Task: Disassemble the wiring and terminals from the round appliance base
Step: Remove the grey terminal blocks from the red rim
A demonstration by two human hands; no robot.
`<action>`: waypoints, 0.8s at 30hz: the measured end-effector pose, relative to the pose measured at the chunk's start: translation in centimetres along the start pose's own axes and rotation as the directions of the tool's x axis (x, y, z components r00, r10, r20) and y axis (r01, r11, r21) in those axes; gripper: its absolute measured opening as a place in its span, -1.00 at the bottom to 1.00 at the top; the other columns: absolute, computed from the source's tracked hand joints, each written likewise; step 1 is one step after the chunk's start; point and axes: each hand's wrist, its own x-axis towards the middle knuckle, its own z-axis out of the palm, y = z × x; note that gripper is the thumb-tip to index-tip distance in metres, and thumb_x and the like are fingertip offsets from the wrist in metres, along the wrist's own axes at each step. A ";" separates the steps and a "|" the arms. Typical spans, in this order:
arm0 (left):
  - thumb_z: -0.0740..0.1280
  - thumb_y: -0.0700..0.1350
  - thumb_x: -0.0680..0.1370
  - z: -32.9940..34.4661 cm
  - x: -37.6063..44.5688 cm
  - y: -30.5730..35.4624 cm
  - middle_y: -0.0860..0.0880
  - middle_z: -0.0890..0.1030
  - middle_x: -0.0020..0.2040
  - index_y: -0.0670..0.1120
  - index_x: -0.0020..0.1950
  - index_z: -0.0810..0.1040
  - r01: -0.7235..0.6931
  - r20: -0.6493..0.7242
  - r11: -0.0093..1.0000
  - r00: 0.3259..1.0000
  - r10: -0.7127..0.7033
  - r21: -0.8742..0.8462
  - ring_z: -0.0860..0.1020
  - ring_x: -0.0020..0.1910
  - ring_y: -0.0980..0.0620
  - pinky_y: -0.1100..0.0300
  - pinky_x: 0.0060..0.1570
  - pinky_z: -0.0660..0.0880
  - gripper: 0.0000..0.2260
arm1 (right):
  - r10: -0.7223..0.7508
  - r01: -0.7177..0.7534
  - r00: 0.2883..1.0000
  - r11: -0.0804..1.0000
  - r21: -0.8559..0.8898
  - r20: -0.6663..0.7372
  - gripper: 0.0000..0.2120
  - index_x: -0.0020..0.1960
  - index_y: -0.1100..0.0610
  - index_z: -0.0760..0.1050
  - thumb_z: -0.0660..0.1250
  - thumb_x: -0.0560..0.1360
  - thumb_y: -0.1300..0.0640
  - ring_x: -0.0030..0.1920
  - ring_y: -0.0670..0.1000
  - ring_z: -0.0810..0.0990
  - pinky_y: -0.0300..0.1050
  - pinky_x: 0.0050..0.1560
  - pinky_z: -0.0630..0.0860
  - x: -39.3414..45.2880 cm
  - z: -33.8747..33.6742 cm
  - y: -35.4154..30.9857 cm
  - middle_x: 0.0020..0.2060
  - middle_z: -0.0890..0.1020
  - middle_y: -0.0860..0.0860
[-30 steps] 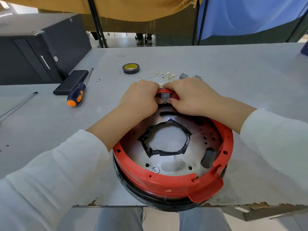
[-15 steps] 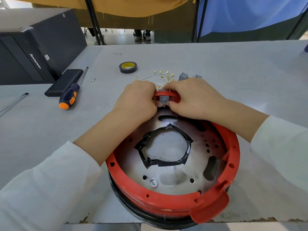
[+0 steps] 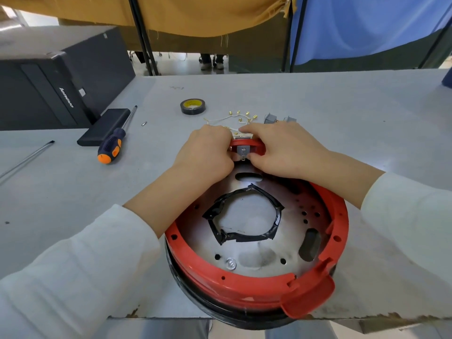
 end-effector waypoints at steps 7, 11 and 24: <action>0.32 -0.11 0.45 -0.1 0.0 0.2 -0.06 0.40 -0.28 -0.05 -0.21 0.43 -0.003 0.012 0.999 1.000 0.003 0.033 0.36 -0.26 -0.12 0.13 -0.38 0.20 -0.91 | -0.033 0.034 0.999 0.999 -0.020 0.044 -0.75 0.10 0.04 0.54 0.21 0.49 0.01 -0.09 0.12 0.56 -0.01 -0.16 0.45 0.2 -0.4 -0.1 -0.16 0.64 0.03; 0.29 -0.15 0.44 -0.2 0.0 0.3 -0.06 0.36 -0.32 -0.08 -0.23 0.39 -0.001 0.015 0.999 1.000 0.000 0.043 0.34 -0.27 -0.14 0.13 -0.35 0.23 -0.90 | -0.046 0.048 0.998 0.998 -0.041 0.053 -0.79 0.01 0.03 0.54 0.18 0.49 0.01 -0.18 0.10 0.48 -0.04 -0.24 0.34 0.2 -0.5 -0.2 -0.22 0.61 0.03; 0.26 -0.14 0.51 -0.5 -0.4 0.0 -0.11 0.51 -0.15 -0.06 -0.12 0.47 -0.031 0.056 0.997 0.998 0.035 -0.064 0.39 -0.19 -0.12 0.12 -0.26 0.29 -0.97 | -0.012 0.013 0.996 1.000 -0.012 0.087 -0.80 0.06 -0.01 0.53 0.19 0.51 0.01 -0.10 0.10 0.52 -0.05 -0.24 0.34 -0.1 -0.7 -0.2 -0.16 0.61 0.00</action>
